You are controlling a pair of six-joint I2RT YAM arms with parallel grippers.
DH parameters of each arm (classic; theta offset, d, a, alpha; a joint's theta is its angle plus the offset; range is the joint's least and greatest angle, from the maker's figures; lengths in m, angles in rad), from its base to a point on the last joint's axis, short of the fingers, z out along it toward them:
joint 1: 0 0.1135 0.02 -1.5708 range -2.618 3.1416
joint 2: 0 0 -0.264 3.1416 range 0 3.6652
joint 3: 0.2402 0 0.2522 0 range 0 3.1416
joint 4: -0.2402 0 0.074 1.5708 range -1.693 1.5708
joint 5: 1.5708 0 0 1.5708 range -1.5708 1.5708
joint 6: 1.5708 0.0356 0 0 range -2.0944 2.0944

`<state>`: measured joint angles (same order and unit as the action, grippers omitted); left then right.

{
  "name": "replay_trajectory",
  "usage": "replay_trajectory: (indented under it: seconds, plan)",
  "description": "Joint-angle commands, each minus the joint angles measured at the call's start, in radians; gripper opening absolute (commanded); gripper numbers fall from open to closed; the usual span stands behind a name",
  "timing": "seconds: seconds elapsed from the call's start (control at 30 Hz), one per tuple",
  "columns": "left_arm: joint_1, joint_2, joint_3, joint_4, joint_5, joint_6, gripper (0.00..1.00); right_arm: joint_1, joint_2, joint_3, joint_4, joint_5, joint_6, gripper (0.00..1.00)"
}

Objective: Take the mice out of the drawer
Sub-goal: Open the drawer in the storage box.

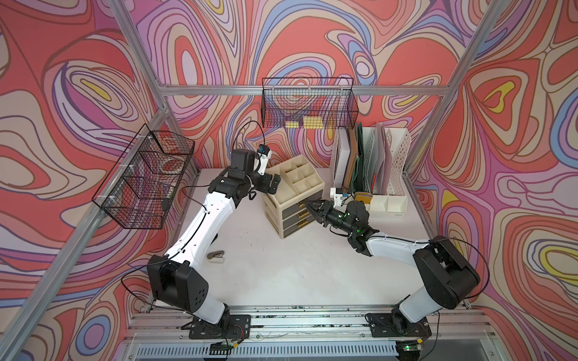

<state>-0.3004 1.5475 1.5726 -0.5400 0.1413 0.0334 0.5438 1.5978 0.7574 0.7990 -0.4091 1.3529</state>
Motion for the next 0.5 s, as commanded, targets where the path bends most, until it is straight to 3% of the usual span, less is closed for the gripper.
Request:
replay_trajectory:
  seconds: [0.0,0.47]
  plan:
    - [0.002,0.008,-0.011,0.004,0.0,-0.013,0.95,0.011,0.023,0.035,0.025,0.007,0.006,0.3]
    - [0.002,0.017,-0.006,-0.008,0.024,-0.023,0.84,0.018,0.021,0.013,0.018,0.083,0.036,0.32]
